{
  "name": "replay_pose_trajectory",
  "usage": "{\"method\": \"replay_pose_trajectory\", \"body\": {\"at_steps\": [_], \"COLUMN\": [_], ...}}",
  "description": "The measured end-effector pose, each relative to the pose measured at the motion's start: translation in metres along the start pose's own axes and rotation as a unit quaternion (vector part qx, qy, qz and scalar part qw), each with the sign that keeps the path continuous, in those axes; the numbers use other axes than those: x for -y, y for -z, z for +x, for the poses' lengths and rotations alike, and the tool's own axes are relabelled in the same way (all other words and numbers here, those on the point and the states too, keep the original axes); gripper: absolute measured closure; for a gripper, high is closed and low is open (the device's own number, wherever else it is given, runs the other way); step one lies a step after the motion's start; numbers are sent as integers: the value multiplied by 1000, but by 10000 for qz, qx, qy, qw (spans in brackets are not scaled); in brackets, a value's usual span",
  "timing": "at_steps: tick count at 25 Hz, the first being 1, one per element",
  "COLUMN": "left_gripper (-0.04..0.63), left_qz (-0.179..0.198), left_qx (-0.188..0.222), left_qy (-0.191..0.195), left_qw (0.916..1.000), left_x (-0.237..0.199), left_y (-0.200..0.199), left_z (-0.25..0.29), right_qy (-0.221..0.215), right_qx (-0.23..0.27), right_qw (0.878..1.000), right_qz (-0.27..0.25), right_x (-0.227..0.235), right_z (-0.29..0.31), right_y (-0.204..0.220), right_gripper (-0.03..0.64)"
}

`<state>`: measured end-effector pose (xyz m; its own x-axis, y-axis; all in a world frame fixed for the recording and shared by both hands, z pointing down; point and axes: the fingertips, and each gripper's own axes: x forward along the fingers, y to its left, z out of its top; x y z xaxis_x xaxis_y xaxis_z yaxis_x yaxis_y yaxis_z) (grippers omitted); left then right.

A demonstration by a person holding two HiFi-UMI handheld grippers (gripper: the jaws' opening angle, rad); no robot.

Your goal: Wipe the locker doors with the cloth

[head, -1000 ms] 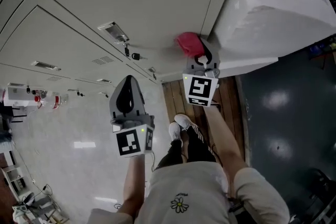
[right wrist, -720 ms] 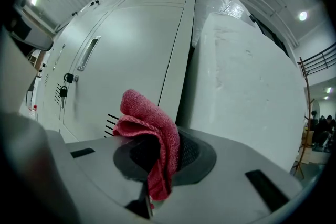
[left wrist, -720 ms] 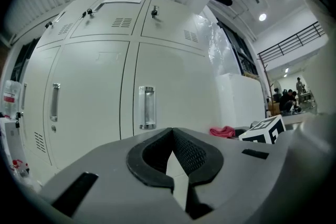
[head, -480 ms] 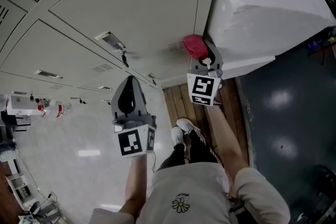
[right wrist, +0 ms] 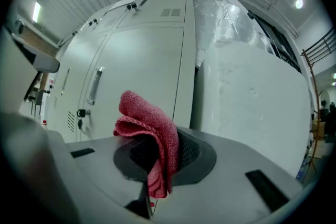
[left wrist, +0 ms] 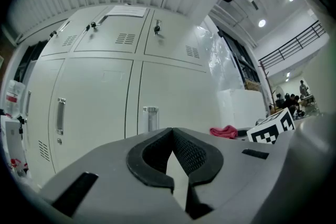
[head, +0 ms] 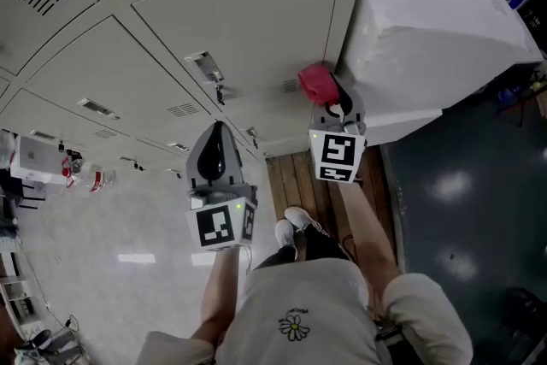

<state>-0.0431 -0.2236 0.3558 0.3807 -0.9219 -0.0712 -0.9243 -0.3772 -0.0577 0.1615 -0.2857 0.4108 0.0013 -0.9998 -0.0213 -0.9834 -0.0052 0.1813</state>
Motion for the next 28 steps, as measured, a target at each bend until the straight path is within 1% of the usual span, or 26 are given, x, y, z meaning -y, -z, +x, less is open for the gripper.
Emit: {"method": "replay_pose_trajectory", "body": {"at_steps": [5, 10, 14, 19, 21, 28], "left_gripper": [578, 578, 578, 578, 578, 578], "left_qz": [19, 6, -10, 105, 110, 98], "left_qx": [261, 355, 391, 595, 609, 586], "left_qy": [-119, -287, -350, -325, -329, -304], "left_qw": [9996, 9990, 9986, 9976, 9975, 9978], "left_x": [-6, -14, -16, -18, -18, -16], "left_y": [-19, -20, -18, -28, -29, -28], "left_z": [-16, -37, -46, -50, -51, -53], "right_qy": [-422, -767, -937, -941, -921, -986], "right_qx": [406, 616, 654, 564, 511, 593], "right_qw": [9983, 9951, 9934, 9939, 9944, 9933], "right_qz": [-32, 70, 97, 77, 106, 115], "right_x": [-17, -35, -49, -56, -56, -59], "right_z": [-29, -62, -88, -104, -108, -114], "right_y": [-52, -80, -80, -73, -70, -74], "right_gripper": [578, 577, 577, 577, 577, 577]}}
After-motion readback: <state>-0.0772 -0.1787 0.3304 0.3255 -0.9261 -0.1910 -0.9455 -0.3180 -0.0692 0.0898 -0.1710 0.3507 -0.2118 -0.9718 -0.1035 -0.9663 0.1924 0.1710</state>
